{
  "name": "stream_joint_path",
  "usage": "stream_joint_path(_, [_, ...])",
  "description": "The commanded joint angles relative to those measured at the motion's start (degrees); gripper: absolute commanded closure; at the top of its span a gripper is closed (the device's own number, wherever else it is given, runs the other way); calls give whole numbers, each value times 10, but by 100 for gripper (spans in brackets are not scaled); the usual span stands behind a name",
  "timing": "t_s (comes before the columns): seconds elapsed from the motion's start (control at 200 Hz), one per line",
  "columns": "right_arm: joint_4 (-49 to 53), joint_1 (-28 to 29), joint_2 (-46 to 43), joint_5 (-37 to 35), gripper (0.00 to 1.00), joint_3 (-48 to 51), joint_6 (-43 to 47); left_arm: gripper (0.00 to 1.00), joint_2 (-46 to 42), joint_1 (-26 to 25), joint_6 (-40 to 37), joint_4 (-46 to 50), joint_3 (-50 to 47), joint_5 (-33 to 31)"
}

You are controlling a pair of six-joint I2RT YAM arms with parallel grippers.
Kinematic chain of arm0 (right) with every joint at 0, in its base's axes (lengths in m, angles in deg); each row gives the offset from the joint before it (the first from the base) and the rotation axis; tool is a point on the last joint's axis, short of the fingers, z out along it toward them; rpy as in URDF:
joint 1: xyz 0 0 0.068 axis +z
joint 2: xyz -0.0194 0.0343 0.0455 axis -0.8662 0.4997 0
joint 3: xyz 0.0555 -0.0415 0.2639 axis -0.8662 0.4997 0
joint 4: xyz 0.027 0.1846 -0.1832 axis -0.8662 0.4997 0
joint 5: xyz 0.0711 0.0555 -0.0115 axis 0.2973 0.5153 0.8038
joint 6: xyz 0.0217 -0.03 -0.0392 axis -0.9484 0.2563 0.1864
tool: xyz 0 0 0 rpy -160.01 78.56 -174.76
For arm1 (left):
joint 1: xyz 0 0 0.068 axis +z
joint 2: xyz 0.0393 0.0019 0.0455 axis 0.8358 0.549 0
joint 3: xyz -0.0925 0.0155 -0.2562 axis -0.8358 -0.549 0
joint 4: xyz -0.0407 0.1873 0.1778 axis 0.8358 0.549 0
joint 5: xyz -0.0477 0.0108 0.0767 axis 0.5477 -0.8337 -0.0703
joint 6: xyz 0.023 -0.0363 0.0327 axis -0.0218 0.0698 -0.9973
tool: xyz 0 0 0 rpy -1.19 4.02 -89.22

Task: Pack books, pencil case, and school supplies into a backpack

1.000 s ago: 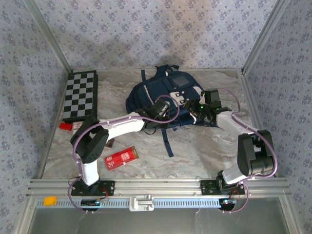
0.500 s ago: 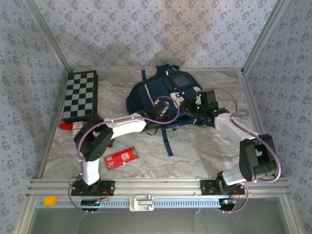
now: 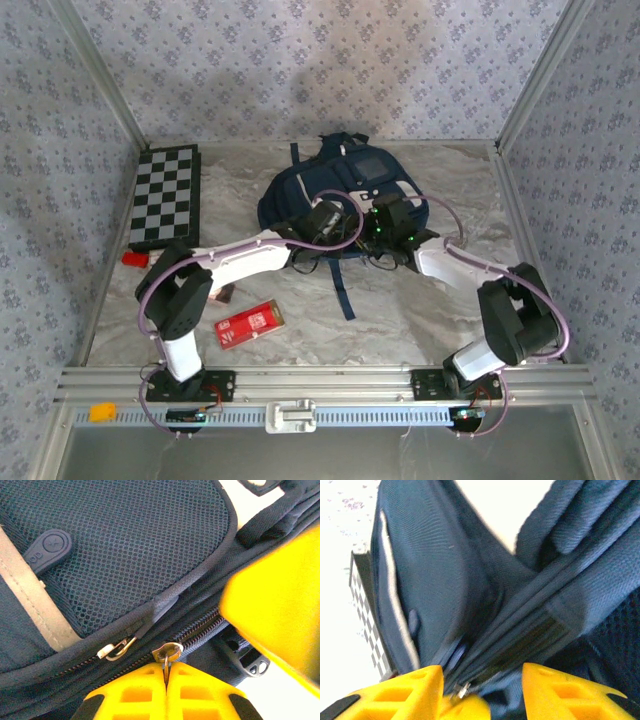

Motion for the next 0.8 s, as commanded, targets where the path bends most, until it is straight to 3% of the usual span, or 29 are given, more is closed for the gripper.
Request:
stream_joint_path(0.0, [-28, 2, 27, -38, 56, -1, -67, 100, -30, 6, -3, 8, 1, -1])
stream_joint_path(0.215, [-36, -10, 61, -56, 75, -14, -47, 100, -39, 8, -21, 32, -6, -11])
stream_joint_path(0.34, [-37, -30, 58, -28, 93, -12, -22, 100, -47, 25, -28, 44, -28, -17])
stream_joint_path(0.435, [-13, -52, 42, -4, 100, -14, 15, 100, -65, 45, -39, 41, -59, -21])
stream_joint_path(0.715, [84, -168, 32, 127, 100, -51, 148, 100, -118, 98, -87, 50, -121, -5])
stream_joint_path(0.8, [108, -202, 51, 162, 100, -87, 183, 100, -121, 96, -83, 36, -131, 44])
